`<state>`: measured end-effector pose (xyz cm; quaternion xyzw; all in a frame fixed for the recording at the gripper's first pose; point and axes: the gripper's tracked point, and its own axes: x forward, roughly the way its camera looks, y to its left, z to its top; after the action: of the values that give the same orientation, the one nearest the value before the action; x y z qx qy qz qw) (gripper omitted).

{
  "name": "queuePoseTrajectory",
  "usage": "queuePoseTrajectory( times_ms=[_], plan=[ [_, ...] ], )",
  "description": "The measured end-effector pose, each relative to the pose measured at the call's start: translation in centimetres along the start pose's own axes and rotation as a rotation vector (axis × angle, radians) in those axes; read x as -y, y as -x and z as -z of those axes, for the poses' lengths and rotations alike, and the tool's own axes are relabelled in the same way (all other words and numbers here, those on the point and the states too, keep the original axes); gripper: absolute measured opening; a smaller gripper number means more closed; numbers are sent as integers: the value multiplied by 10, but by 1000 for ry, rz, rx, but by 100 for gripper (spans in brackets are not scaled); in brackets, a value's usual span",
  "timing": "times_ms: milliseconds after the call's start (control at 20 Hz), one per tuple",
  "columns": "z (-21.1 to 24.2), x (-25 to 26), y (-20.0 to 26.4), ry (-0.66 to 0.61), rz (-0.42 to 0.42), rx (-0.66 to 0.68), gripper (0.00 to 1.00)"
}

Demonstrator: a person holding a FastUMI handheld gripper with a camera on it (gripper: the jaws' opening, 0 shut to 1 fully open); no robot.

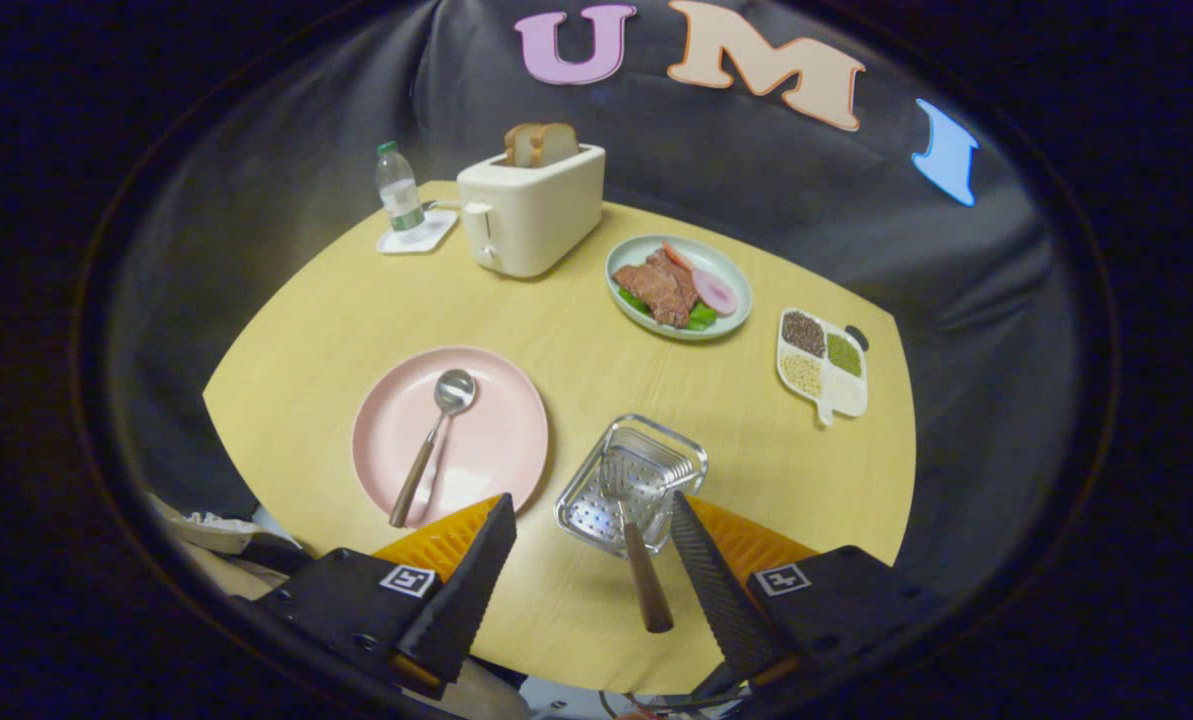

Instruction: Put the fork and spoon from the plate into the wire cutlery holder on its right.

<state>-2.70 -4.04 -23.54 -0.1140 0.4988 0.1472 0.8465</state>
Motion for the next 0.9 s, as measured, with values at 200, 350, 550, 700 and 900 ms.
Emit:
queuePoseTrajectory(
  times_ms=[200,350,550,700,900],
  plan=[
    [-13,-30,2,-50,6,96,99],
    [-16,-50,-2,-79,-1,138,99],
    [-24,-64,-9,-69,22,194,99],
    [-31,-82,-15,-47,14,240,99],
    [-30,-107,-29,-22,5,261,99]
  ],
)
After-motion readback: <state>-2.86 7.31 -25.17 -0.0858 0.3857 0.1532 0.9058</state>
